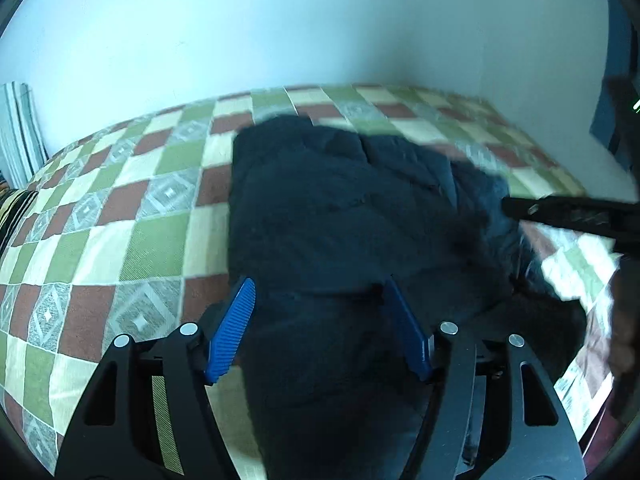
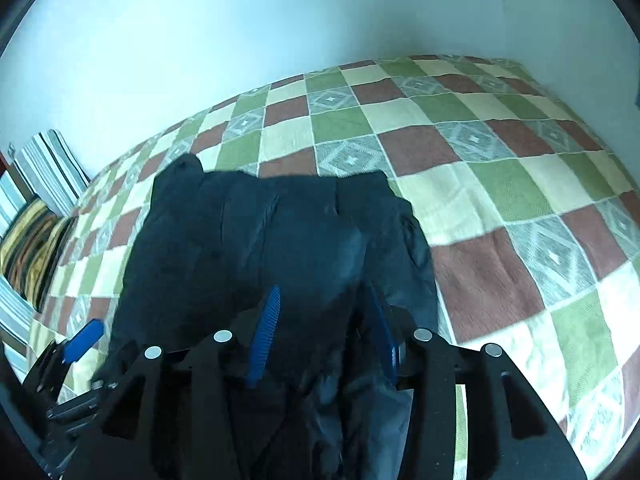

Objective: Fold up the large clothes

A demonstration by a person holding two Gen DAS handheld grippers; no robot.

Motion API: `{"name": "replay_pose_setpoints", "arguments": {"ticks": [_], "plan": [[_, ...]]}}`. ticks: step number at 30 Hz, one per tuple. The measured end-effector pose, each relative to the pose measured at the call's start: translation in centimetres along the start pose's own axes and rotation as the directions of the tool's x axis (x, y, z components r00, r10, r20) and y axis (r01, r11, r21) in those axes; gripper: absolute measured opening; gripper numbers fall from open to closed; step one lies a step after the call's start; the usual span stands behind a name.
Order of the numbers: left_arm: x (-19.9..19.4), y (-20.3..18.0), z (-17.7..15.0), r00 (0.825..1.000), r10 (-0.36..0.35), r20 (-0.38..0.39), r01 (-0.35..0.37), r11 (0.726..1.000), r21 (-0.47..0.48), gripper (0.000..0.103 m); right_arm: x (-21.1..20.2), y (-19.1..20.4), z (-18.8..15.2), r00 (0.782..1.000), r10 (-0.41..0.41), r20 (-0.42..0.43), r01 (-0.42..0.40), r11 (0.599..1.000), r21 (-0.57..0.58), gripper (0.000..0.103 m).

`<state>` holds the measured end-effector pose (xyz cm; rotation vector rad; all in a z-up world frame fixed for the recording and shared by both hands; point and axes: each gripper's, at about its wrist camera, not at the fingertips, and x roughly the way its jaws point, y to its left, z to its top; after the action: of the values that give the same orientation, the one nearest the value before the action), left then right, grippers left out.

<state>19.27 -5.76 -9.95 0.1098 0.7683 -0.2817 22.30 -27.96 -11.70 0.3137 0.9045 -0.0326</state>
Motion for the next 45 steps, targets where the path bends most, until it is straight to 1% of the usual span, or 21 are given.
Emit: {"name": "replay_pose_setpoints", "arguments": {"ticks": [2, 4, 5, 6, 7, 12, 13, 17, 18, 21, 24, 26, 28, 29, 33, 36, 39, 42, 45], "plan": [[-0.3, 0.9, 0.9, 0.999, 0.023, 0.026, -0.022, 1.0, -0.022, 0.067, 1.1, -0.1, 0.9, 1.0, 0.021, -0.016, -0.021, 1.0, 0.014, 0.045], [0.4, 1.3, 1.3, 0.999, 0.033, 0.007, -0.033, 0.999, -0.029, 0.067, 2.0, 0.1, 1.3, 1.0, -0.007, -0.028, 0.007, 1.0, 0.0, 0.028], [1.1, 1.5, 1.4, 0.999, 0.032, -0.016, -0.032, 0.999, -0.03, 0.067, 2.6, 0.1, 1.4, 0.999, -0.023, -0.04, 0.023, 1.0, -0.005, 0.025], [1.7, 1.6, 1.4, 0.999, 0.035, -0.032, -0.036, 0.999, -0.025, 0.067, 3.0, -0.1, 1.4, 0.998, -0.032, -0.049, 0.032, 0.999, -0.004, 0.02], [2.2, 1.5, 1.3, 0.998, 0.042, -0.044, -0.042, 0.999, -0.017, 0.066, 3.6, -0.4, 1.2, 0.997, -0.045, -0.064, 0.045, 0.999, -0.002, 0.017], [4.7, 0.1, 0.6, 0.993, 0.093, -0.071, -0.089, 0.994, 0.058, 0.066, 7.3, -2.1, 0.0, 0.99, -0.063, -0.13, 0.065, 0.998, 0.011, 0.016], [4.9, -0.1, 0.6, 0.993, 0.095, -0.073, -0.09, 0.994, 0.067, 0.062, 8.2, -2.2, -0.4, 0.988, -0.065, -0.14, 0.066, 0.998, 0.006, 0.015], [5.7, -0.6, 0.7, 0.991, 0.107, -0.083, -0.1, 0.991, 0.088, 0.059, 8.4, -1.9, -0.4, 0.987, -0.084, -0.14, 0.081, 0.996, -0.023, 0.015], [5.4, -0.4, 0.8, 0.991, 0.104, -0.079, -0.097, 0.991, 0.087, 0.059, 8.0, -2.0, -0.3, 0.988, -0.08, -0.135, 0.078, 0.997, -0.02, 0.015], [3.5, 0.3, 1.0, 0.991, 0.115, -0.066, -0.11, 0.991, 0.078, 0.058, 5.0, -1.7, -0.3, 0.994, -0.065, -0.083, 0.066, 0.998, 0.005, 0.018], [0.8, 1.3, 0.7, 0.996, 0.072, -0.048, -0.071, 0.997, 0.017, 0.058, 0.5, -1.0, -1.3, 0.999, -0.029, -0.015, 0.029, 1.0, -0.008, 0.018], [-0.7, 1.6, 0.2, 0.999, 0.04, -0.032, -0.04, 0.999, 0.001, 0.059, -2.3, -0.2, -2.9, 1.0, -0.012, 0.019, 0.012, 0.999, -0.037, 0.019], [-1.2, 1.3, -0.6, 0.999, 0.032, -0.038, -0.031, 0.999, 0.012, 0.059, -3.4, 0.5, -4.4, 1.0, -0.002, 0.009, 0.003, 0.997, -0.074, 0.019], [-1.1, 1.0, -1.2, 0.998, 0.024, -0.054, -0.023, 1.0, 0.021, 0.059, -3.6, 0.9, -5.3, 1.0, -0.009, -0.007, 0.008, 0.996, -0.094, 0.019], [0.2, 0.5, -2.6, 0.995, 0.03, -0.092, -0.026, 0.999, 0.04, 0.059, -2.0, 1.2, -7.4, 0.997, -0.044, -0.062, 0.035, 0.991, -0.131, 0.019], [1.3, 0.2, -3.0, 0.993, 0.042, -0.113, -0.034, 0.997, 0.076, 0.06, 0.1, 0.9, -8.3, 0.992, -0.033, -0.12, 0.018, 0.993, -0.118, 0.02], [2.7, 0.5, -3.7, 0.991, 0.026, -0.129, -0.02, 0.999, 0.046, 0.06, 1.7, 0.4, -8.9, 0.992, -0.018, -0.124, 0.006, 0.995, -0.096, 0.019], [2.8, 0.0, -4.0, 0.991, 0.056, -0.118, -0.048, 0.996, 0.073, 0.06, 1.7, 0.5, -9.2, 0.994, -0.027, -0.11, 0.015, 0.994, -0.105, 0.019], [2.6, 0.1, -3.7, 0.992, 0.058, -0.116, -0.049, 0.996, 0.076, 0.059, 1.5, 0.6, -9.2, 0.994, -0.03, -0.106, 0.019, 0.995, -0.102, 0.019]]}}
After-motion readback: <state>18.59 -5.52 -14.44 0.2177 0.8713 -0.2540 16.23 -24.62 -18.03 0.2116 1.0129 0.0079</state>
